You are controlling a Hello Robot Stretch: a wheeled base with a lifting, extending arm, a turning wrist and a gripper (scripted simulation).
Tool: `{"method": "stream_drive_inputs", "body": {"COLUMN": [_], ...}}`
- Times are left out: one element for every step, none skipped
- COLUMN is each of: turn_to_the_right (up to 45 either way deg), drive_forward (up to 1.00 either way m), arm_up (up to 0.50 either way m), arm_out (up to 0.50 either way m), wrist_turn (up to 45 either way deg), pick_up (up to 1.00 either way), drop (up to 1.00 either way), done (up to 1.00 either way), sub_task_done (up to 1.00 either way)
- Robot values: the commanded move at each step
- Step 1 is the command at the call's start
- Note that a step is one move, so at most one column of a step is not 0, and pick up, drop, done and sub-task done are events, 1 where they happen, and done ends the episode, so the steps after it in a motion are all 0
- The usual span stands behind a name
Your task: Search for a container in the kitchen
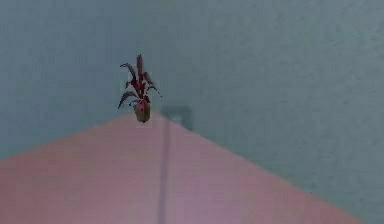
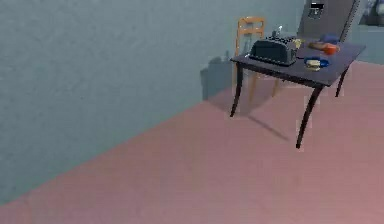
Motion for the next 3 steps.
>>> {"method": "stream_drive_inputs", "body": {"turn_to_the_right": [45.0,45.0,6.0], "drive_forward": [0.00,0.00,0.00], "arm_up": [0.00,0.00,0.00], "arm_out": [0.00,0.00,0.00], "wrist_turn": [0.0,0.0,0.0], "pick_up": [0.00,0.00,0.00], "drop": [0.00,0.00,0.00], "done": [0.00,0.00,0.00], "sub_task_done": [0.00,0.00,0.00]}}
